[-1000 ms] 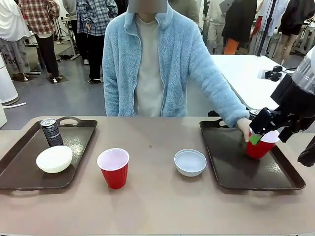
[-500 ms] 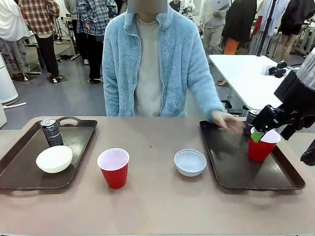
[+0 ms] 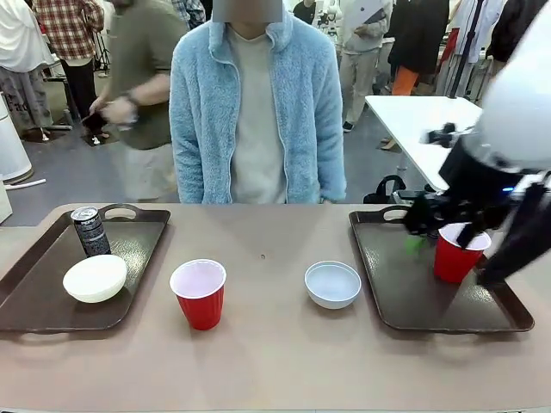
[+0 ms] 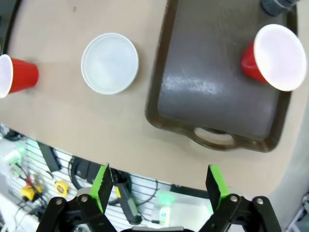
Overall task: Prepare tableware on both trays.
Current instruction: Pick up a Picnic Bowl from the table and place it on a Handle tray.
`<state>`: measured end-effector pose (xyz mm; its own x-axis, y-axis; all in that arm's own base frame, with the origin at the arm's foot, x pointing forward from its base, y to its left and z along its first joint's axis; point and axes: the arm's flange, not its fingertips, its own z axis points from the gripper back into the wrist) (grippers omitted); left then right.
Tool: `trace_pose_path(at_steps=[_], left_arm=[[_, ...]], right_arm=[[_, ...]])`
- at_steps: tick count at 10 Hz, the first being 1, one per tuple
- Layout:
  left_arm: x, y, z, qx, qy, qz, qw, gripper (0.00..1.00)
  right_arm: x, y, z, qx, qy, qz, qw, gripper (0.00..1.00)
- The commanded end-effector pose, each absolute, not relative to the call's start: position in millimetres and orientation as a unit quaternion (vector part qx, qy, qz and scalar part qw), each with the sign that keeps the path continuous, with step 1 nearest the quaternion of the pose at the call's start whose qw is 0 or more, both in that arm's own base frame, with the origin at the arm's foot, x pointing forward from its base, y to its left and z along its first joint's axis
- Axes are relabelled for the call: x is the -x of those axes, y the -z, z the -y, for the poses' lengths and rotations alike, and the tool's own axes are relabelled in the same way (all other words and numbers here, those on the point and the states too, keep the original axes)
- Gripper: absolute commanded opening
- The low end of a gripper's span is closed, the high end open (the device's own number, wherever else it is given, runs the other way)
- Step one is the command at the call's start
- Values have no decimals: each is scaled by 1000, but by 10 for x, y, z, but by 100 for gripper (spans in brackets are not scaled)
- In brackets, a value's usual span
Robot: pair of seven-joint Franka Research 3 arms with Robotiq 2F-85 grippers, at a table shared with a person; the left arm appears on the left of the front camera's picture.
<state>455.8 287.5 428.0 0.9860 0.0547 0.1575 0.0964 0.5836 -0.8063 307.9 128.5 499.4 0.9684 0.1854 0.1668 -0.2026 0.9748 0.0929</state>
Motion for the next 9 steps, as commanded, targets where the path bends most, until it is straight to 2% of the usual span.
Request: trace_pose_path(at_steps=[1, 4, 9], left_arm=[[-4532, -4310, -2860, 449, 4, 81, 890, 100], [-4532, -4310, -2860, 449, 4, 81, 890, 100], [-4532, -4310, -2860, 449, 4, 81, 890, 100]], right_arm=[[-3428, -4861, -1802, -47, -69, 67, 994, 100], [-3641, -4393, -2307, -17, -56, 51, 997, 100], [-3712, -3875, -2299, -2, -46, 46, 998, 100]])
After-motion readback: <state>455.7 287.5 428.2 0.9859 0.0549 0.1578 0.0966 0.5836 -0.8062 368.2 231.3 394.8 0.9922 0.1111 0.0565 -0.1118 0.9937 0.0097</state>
